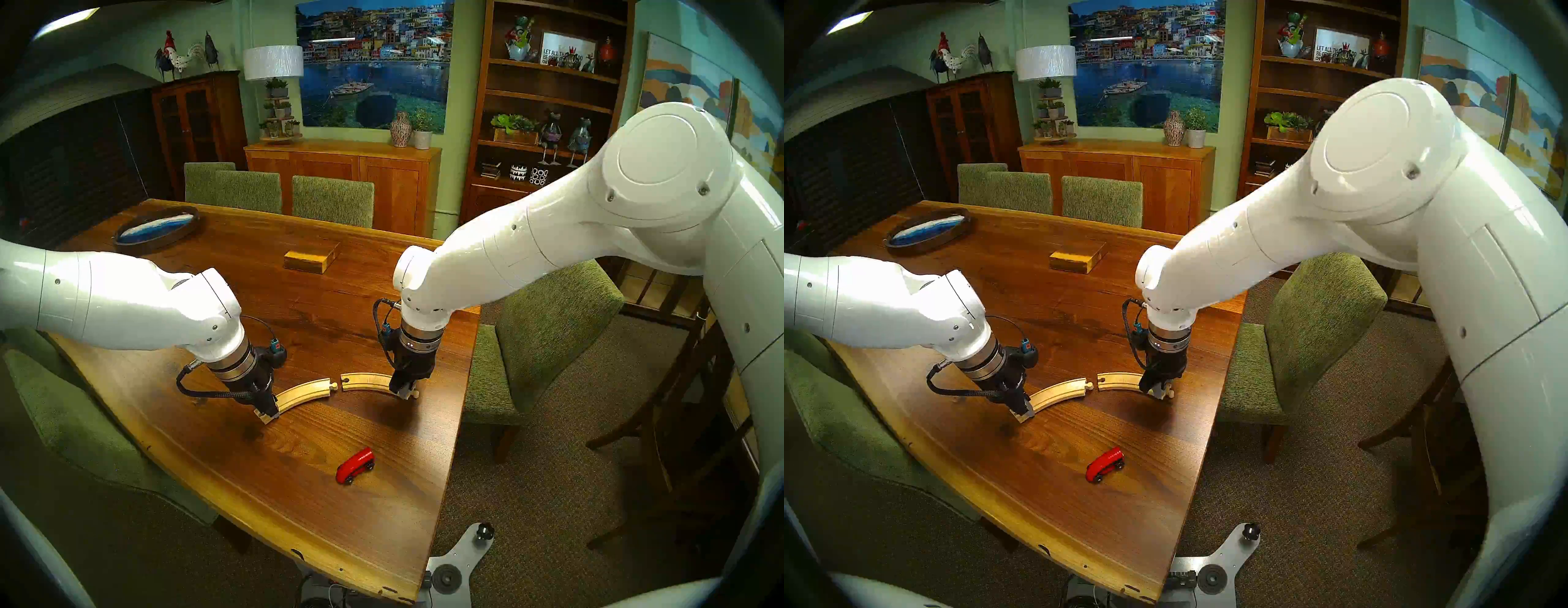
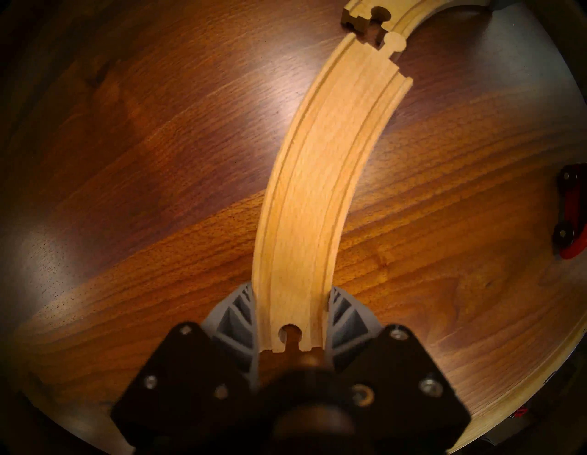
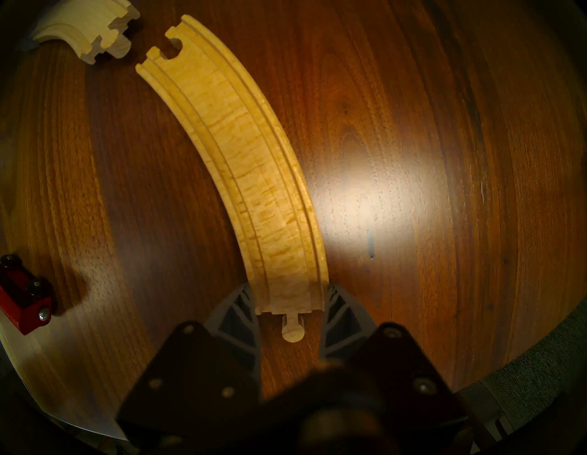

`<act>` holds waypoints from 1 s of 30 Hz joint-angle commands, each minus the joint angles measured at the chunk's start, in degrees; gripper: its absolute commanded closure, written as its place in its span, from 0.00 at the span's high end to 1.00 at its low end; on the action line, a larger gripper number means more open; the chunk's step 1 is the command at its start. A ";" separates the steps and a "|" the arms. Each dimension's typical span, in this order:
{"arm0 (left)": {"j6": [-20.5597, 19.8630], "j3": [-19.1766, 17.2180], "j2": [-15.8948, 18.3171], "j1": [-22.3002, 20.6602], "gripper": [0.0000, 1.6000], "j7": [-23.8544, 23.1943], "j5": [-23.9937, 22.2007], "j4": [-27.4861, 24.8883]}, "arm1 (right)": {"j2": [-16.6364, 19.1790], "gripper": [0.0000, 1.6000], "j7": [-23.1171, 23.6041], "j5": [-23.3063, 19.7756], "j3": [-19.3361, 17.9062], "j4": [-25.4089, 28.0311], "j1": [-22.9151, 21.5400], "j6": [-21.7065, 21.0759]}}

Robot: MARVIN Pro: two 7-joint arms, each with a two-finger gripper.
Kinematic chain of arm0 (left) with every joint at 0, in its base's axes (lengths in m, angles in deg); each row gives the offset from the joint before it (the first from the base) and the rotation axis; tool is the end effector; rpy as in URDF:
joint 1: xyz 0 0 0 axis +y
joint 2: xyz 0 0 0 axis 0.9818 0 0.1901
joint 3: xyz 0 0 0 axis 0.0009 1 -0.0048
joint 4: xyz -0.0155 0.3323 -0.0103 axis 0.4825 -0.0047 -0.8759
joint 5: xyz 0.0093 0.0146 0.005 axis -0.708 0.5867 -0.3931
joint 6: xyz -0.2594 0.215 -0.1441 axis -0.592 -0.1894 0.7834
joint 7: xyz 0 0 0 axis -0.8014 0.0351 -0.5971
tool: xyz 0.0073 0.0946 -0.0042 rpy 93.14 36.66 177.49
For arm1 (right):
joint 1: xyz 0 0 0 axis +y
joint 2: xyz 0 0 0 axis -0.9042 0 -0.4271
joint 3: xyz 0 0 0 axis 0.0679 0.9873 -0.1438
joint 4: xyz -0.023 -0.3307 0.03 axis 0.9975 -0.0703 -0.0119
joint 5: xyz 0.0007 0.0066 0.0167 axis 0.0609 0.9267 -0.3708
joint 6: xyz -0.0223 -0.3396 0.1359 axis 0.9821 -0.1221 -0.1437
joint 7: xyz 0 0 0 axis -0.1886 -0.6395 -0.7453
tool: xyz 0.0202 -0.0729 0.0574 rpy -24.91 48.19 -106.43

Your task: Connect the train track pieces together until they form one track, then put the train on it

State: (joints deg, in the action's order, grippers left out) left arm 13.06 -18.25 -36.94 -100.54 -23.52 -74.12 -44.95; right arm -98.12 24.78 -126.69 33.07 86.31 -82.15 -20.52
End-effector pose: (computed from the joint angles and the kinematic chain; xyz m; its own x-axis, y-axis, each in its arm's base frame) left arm 0.4583 0.0870 -0.2504 0.6934 -0.7006 0.1681 -0.7082 -0.7058 -0.0204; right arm 0.5392 0.1826 -0.2542 0.5549 0.8276 0.0844 0.8296 -0.5580 0.0170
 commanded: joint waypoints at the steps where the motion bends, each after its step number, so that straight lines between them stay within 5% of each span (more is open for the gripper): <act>1: -0.17 -1.95 -1.27 -1.65 0.00 -0.02 -0.60 0.98 | -0.13 0.00 -0.24 0.03 -0.05 -0.11 0.22 0.25; 30: -3.25 -3.36 -5.13 -1.75 0.00 0.15 -1.63 3.33 | -0.07 0.00 -0.27 0.11 -0.14 -0.12 0.25 0.19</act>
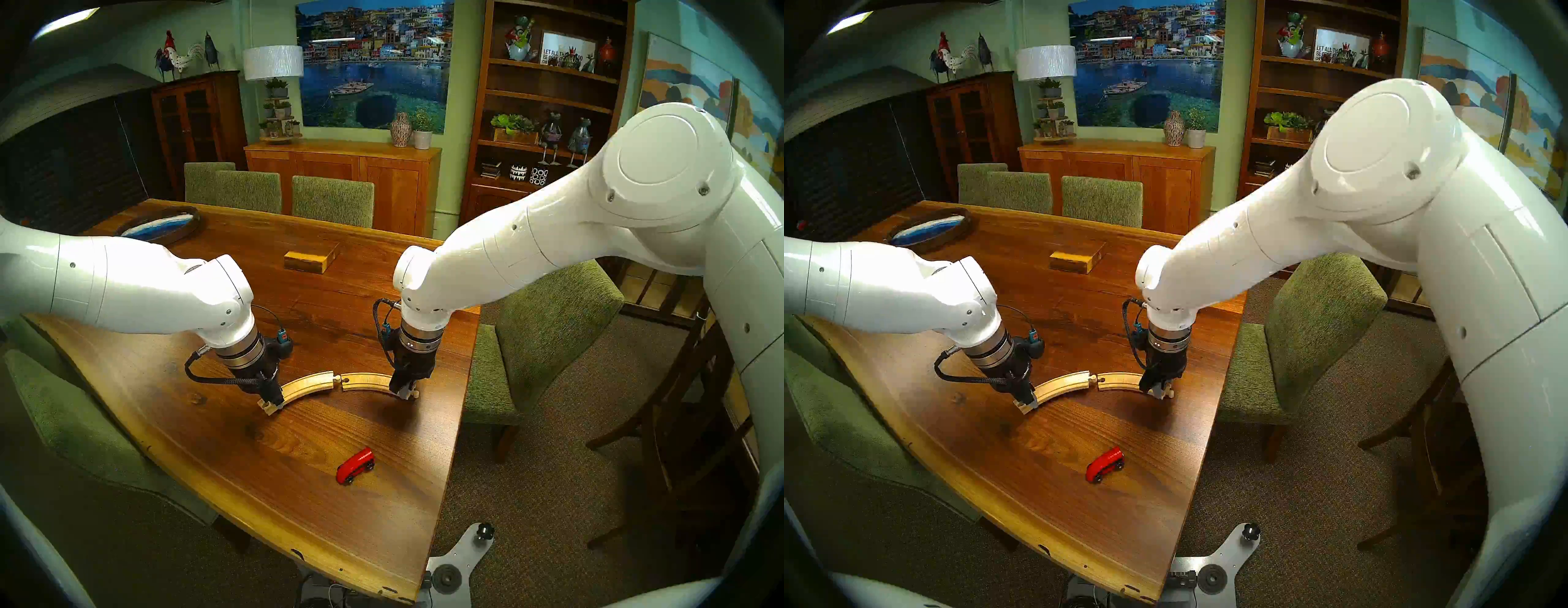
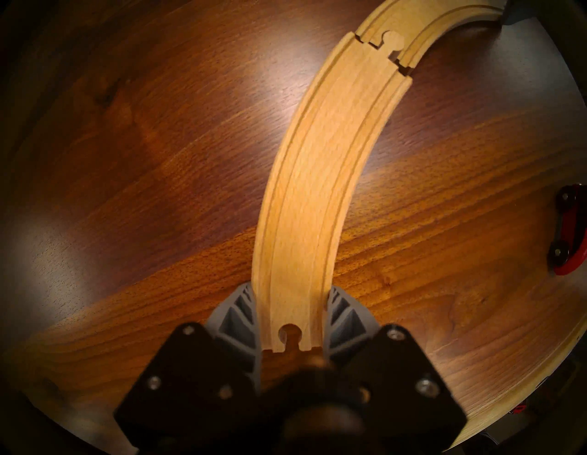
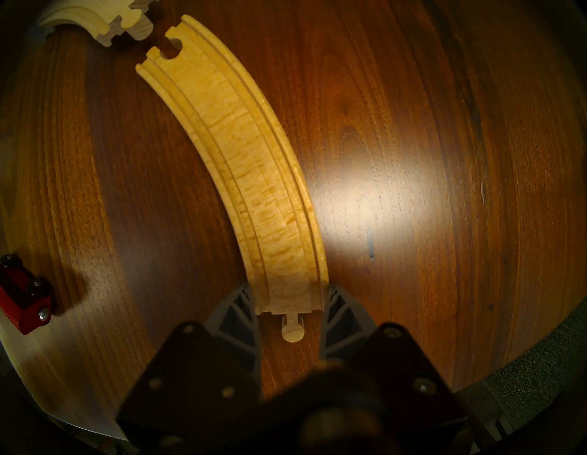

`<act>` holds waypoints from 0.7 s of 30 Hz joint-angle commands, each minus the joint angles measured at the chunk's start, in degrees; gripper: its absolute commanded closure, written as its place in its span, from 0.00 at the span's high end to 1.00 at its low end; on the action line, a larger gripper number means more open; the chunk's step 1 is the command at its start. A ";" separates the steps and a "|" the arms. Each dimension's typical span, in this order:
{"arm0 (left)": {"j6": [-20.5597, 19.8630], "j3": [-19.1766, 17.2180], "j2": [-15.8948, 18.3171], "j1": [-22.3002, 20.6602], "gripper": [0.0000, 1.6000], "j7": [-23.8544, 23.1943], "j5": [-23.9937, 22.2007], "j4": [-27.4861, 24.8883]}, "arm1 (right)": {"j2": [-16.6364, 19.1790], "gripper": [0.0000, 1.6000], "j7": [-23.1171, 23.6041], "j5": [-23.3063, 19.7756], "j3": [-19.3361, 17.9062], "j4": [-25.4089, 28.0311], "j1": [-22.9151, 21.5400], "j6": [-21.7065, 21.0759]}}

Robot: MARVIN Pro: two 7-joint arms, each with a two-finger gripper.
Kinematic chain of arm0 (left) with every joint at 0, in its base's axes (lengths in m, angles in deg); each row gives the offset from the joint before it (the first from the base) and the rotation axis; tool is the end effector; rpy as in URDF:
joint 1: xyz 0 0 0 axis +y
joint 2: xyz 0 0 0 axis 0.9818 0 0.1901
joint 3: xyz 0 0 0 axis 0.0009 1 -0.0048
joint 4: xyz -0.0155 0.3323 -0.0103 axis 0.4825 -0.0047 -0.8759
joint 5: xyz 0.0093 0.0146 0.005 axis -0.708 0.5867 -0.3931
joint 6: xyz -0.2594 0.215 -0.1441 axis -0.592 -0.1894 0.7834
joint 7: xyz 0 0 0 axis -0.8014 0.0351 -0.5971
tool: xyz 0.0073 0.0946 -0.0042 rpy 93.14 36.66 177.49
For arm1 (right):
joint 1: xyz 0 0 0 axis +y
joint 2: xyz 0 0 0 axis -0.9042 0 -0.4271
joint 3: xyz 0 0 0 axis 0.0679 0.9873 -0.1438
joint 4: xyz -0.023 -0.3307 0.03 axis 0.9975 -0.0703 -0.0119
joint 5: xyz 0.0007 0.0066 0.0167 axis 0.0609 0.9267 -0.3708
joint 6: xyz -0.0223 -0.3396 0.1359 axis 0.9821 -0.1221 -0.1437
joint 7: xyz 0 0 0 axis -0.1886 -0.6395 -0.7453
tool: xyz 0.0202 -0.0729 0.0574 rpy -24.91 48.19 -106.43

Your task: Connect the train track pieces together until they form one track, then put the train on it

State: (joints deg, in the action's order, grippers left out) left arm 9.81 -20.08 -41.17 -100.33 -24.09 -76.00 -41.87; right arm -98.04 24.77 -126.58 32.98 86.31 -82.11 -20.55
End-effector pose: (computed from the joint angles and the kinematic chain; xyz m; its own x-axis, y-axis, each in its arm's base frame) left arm 0.4794 0.0715 -0.2369 0.6913 -0.7105 0.1311 -0.7129 -0.7004 -0.0367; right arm 0.5393 0.1824 -0.2542 0.5547 0.8277 0.0848 0.8298 -0.5578 0.0169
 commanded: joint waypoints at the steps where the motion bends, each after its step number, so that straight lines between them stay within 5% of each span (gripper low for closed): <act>1: -0.04 -1.60 -1.02 -1.88 0.00 0.80 0.22 0.33 | -0.15 0.00 -0.27 0.01 -0.05 -0.12 0.22 0.22; 21: -0.96 -2.41 -1.89 -1.32 0.00 1.71 -0.83 -0.26 | -0.11 0.00 -0.32 0.04 -0.11 -0.11 0.24 0.20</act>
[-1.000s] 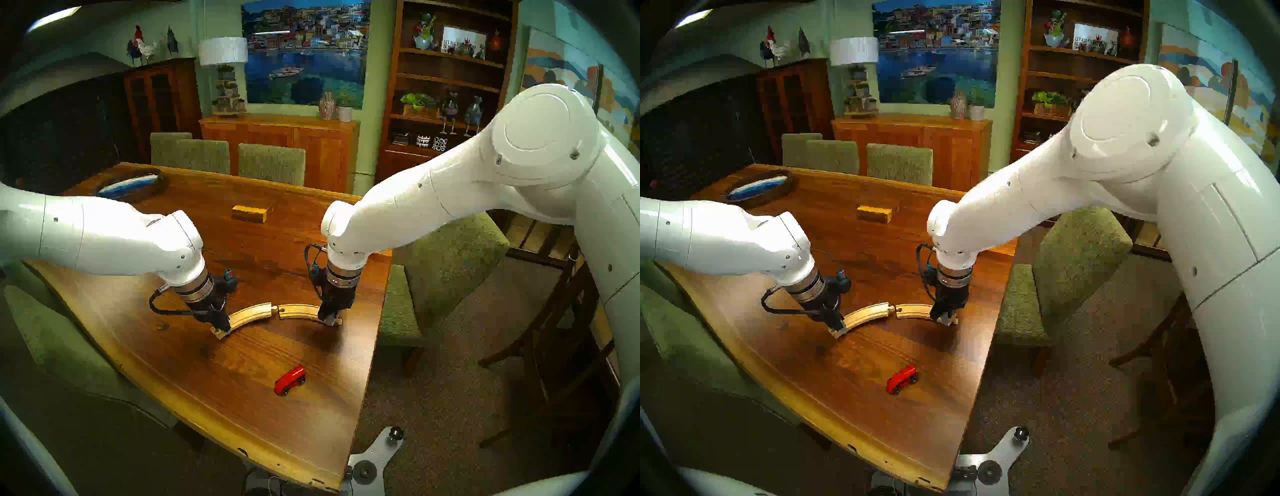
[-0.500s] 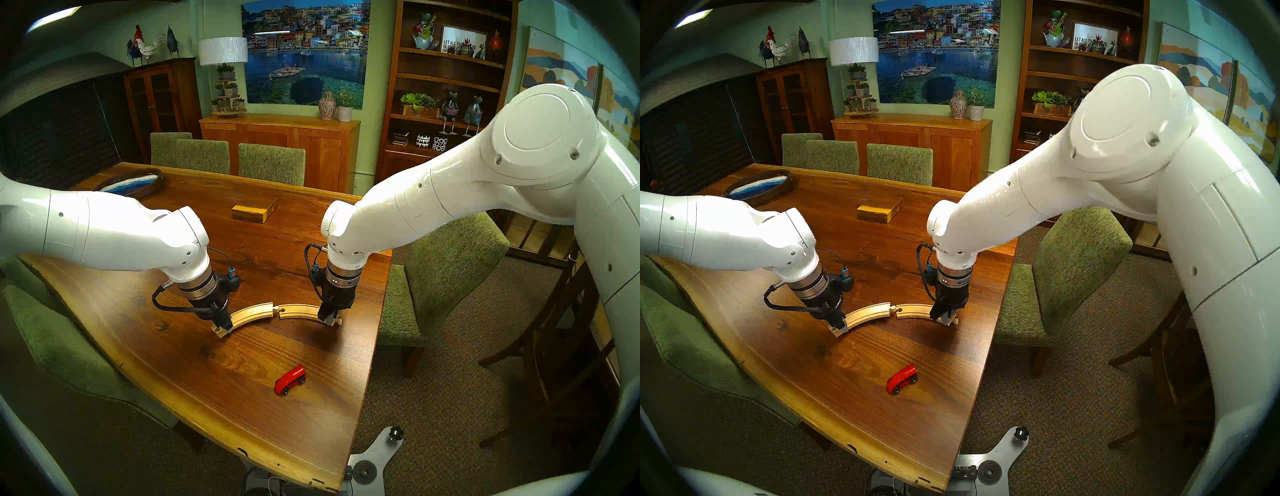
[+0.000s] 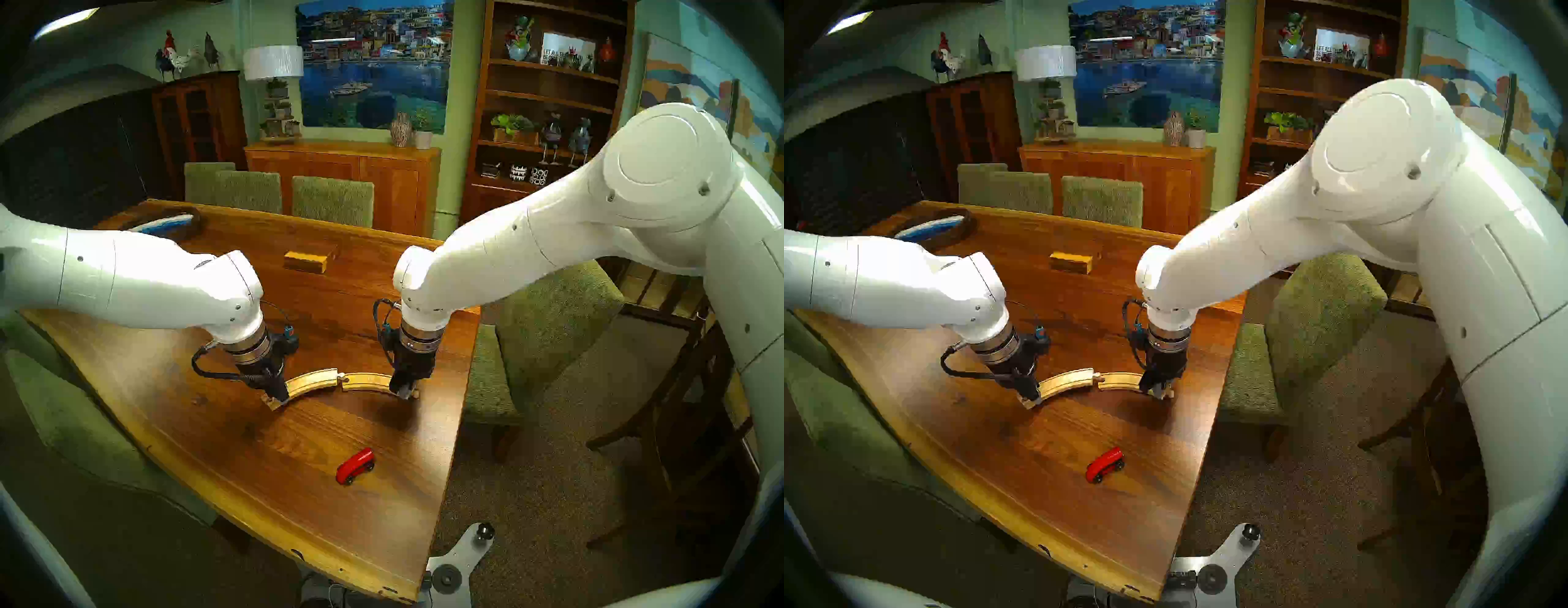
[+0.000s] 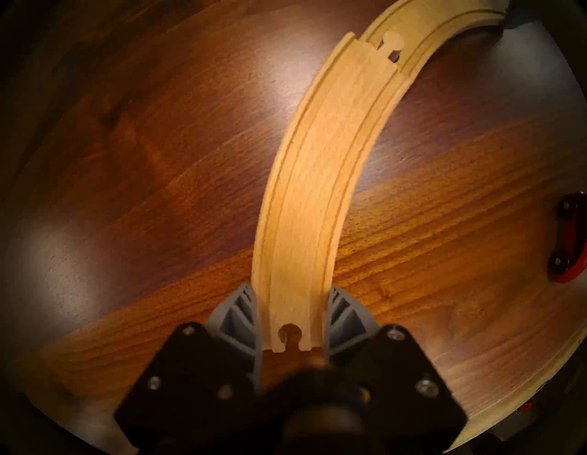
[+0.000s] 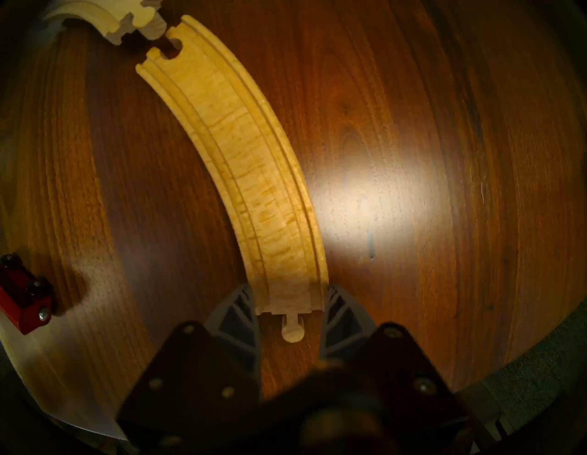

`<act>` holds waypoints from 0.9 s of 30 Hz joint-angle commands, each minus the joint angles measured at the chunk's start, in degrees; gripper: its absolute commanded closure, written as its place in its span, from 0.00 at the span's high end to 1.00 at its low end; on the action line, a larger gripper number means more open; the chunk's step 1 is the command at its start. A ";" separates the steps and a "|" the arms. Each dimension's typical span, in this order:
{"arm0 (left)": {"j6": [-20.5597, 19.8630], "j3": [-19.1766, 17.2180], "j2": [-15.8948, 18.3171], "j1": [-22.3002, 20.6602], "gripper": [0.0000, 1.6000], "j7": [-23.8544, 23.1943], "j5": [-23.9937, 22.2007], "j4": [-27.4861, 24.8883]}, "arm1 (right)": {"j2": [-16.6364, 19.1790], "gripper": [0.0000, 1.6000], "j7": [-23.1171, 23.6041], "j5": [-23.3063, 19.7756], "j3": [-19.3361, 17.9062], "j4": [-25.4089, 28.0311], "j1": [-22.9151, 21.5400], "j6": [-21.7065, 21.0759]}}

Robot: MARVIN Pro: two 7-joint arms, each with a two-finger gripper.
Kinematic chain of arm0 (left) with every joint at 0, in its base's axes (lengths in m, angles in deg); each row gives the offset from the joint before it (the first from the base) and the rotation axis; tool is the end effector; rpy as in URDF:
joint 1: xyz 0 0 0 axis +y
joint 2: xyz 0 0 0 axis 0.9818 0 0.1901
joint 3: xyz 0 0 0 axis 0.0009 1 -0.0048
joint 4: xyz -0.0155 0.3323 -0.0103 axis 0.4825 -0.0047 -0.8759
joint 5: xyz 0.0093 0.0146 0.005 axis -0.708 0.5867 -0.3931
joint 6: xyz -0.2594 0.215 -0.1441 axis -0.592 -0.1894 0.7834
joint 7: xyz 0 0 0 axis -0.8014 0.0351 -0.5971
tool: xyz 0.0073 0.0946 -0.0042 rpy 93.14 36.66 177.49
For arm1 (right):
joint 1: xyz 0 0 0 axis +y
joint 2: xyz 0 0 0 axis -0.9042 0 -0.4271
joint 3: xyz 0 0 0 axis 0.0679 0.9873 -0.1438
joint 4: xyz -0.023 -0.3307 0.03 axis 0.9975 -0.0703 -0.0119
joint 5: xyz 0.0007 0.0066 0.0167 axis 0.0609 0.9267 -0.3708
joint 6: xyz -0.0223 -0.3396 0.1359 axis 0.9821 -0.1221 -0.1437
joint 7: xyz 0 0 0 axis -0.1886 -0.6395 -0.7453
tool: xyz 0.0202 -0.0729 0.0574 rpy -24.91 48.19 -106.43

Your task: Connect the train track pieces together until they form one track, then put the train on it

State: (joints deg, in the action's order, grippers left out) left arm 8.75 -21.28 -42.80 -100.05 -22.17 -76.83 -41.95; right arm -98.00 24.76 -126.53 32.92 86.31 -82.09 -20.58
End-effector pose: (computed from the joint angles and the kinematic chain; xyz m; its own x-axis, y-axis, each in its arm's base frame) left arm 0.4840 0.0579 -0.2322 0.6776 -0.7249 0.1240 -0.7237 -0.6872 -0.0628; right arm 0.5393 0.1825 -0.2541 0.5546 0.8278 0.0849 0.8299 -0.5577 0.0168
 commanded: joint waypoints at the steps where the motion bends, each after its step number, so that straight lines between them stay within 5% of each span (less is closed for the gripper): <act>1: 0.08 -1.17 -0.34 -1.49 0.00 -0.12 -0.02 -0.10 | -0.15 0.00 -0.30 -0.01 -0.05 -0.11 0.22 0.23; 27: 0.19 -0.76 -1.08 -0.74 0.00 -0.42 0.48 0.54 | -0.11 0.00 -0.33 0.02 -0.11 -0.11 0.24 0.20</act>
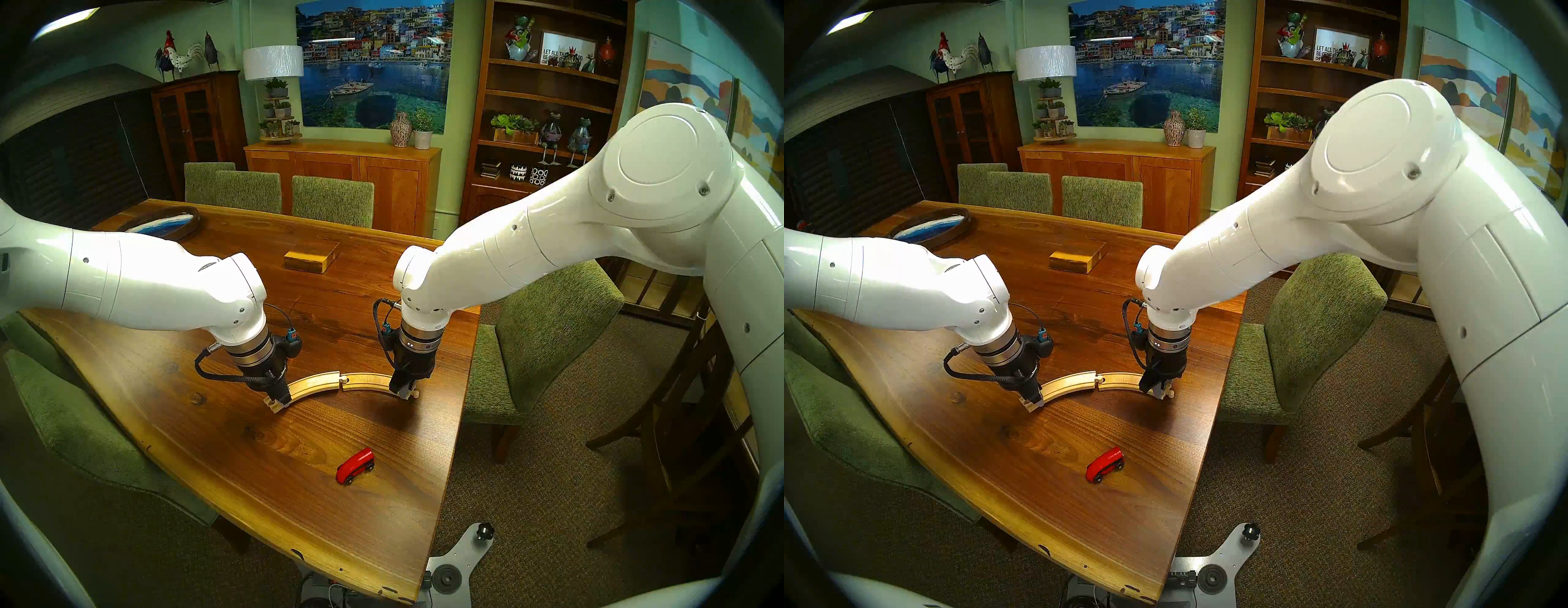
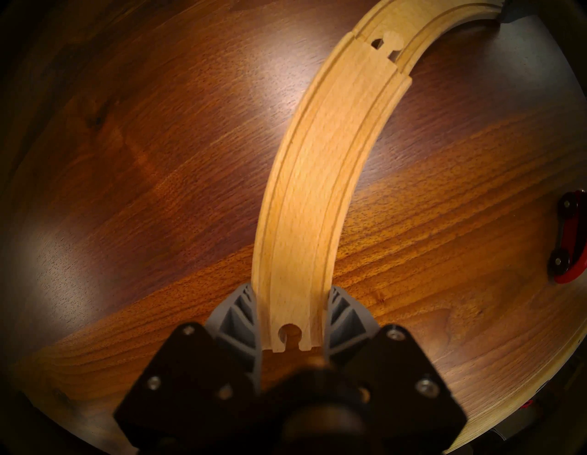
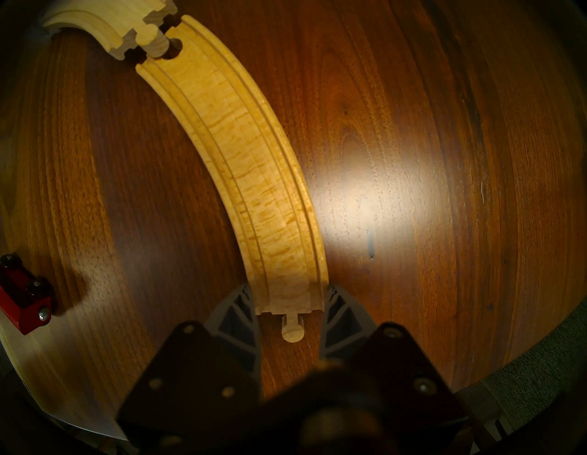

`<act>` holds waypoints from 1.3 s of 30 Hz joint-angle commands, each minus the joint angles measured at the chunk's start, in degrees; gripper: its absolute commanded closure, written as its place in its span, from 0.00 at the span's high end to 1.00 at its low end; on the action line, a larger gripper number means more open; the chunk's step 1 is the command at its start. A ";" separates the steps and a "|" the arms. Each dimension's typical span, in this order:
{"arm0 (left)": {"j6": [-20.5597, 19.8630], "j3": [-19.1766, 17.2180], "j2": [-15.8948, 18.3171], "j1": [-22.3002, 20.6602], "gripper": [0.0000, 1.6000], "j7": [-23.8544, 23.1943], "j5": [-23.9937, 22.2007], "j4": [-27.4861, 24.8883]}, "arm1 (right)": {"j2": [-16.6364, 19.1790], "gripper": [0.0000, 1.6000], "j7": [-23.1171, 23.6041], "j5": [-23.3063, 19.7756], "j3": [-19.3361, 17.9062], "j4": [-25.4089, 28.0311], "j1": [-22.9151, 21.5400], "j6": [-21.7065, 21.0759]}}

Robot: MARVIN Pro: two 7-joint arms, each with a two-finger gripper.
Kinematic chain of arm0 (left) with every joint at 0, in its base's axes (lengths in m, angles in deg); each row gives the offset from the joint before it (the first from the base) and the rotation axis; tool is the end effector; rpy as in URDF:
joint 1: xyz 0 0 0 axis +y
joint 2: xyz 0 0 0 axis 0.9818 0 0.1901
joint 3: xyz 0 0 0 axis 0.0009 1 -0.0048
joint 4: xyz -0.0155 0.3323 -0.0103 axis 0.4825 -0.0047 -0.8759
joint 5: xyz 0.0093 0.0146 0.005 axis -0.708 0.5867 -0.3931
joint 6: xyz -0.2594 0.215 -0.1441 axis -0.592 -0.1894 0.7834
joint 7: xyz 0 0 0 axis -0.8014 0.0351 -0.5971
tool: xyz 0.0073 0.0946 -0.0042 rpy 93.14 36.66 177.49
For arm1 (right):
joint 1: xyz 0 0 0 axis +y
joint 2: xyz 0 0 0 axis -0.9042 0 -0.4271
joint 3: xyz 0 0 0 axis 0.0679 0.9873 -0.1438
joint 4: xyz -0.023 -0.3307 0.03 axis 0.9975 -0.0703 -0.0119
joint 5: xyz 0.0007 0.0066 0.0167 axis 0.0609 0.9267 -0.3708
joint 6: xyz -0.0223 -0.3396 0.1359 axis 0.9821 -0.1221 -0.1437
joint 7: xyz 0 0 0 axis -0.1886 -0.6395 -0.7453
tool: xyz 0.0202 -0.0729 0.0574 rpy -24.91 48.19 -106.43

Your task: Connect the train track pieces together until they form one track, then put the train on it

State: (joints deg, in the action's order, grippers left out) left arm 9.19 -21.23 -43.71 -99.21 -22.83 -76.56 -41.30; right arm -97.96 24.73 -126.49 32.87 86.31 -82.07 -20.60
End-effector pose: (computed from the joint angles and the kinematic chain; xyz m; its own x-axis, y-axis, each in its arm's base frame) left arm 0.4846 0.0546 -0.2383 0.6706 -0.7324 0.1177 -0.7320 -0.6791 -0.0551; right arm 0.5393 0.1824 -0.2541 0.5546 0.8278 0.0852 0.8299 -0.5577 0.0169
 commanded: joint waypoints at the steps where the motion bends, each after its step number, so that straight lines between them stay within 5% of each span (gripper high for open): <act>1: -0.30 -0.73 -0.23 -1.55 0.00 0.34 0.29 -0.20 | -0.15 0.00 -0.31 -0.02 -0.06 -0.11 0.22 0.22; 39: -2.87 -2.56 0.38 -3.70 0.00 -2.38 -0.79 0.37 | -0.10 0.00 -0.29 0.06 -0.12 -0.12 0.24 0.16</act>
State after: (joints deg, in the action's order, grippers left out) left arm 6.36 -22.38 -43.20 -100.28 -24.69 -77.68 -41.88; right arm -97.92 24.69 -126.42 32.78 86.29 -82.02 -20.62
